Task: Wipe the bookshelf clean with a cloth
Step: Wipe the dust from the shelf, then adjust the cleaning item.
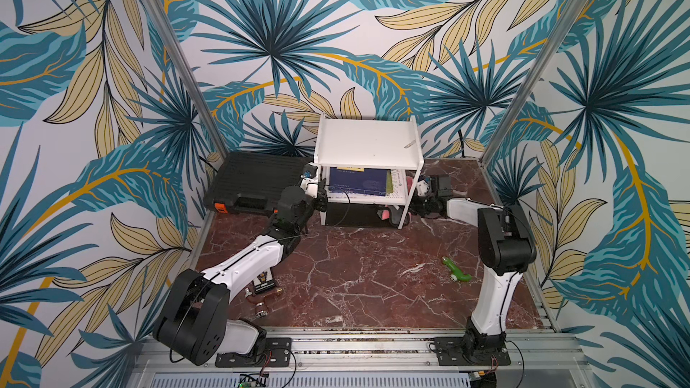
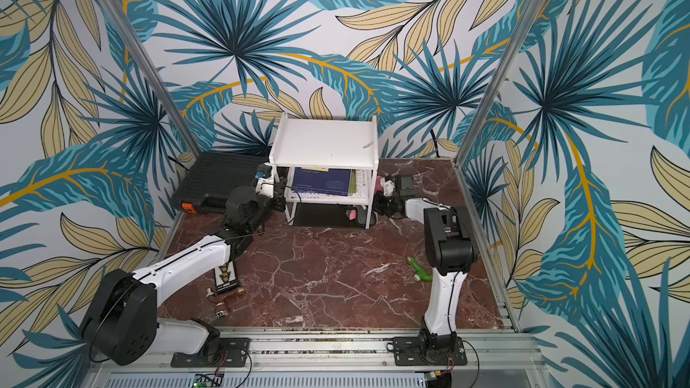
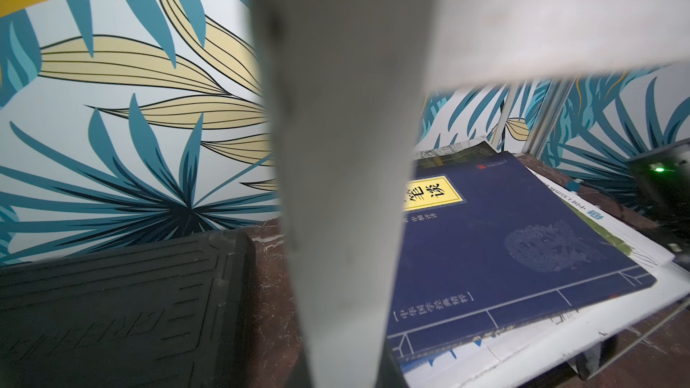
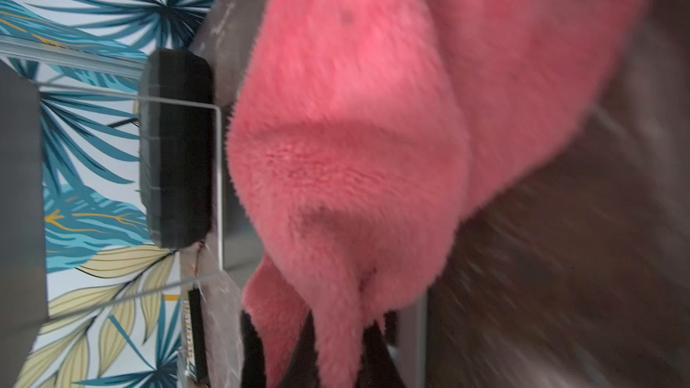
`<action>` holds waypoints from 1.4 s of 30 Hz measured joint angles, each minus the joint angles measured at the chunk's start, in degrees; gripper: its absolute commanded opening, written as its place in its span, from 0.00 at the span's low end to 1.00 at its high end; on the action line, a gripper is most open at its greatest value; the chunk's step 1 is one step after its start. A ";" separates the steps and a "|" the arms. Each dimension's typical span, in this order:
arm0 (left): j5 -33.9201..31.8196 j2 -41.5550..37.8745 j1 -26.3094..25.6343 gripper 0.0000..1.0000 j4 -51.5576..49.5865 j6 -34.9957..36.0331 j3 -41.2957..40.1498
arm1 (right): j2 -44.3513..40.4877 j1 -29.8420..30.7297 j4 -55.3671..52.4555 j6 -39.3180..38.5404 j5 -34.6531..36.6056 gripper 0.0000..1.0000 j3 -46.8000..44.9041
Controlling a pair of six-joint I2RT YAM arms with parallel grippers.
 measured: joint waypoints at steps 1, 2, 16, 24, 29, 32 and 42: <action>-0.24 -0.11 -0.13 0.08 -0.20 -0.11 0.04 | -3.17 -2.21 2.05 0.81 0.22 0.00 -4.48; -0.59 -0.22 -0.28 0.13 -0.39 -0.24 0.04 | -6.84 -4.96 4.66 1.92 0.50 0.00 -9.27; -5.84 -24.04 -1.36 0.78 -18.16 -5.95 -5.35 | -61.00 -10.32 6.43 -2.40 9.62 0.00 -33.40; 14.80 -26.71 -11.45 0.89 -13.62 -9.88 -4.74 | -65.44 -6.95 20.96 7.06 -9.81 0.00 -38.25; 23.30 -7.17 -24.17 0.99 -11.78 -7.08 6.29 | -63.08 0.85 27.89 8.07 -16.37 0.00 -34.25; 29.11 2.49 -26.69 0.98 -7.85 -7.52 11.74 | -63.08 4.79 29.35 6.29 -17.75 0.00 -33.05; 34.05 10.01 -26.84 0.00 -1.95 -8.94 15.37 | -63.93 6.32 26.86 -0.33 -12.02 0.60 -33.55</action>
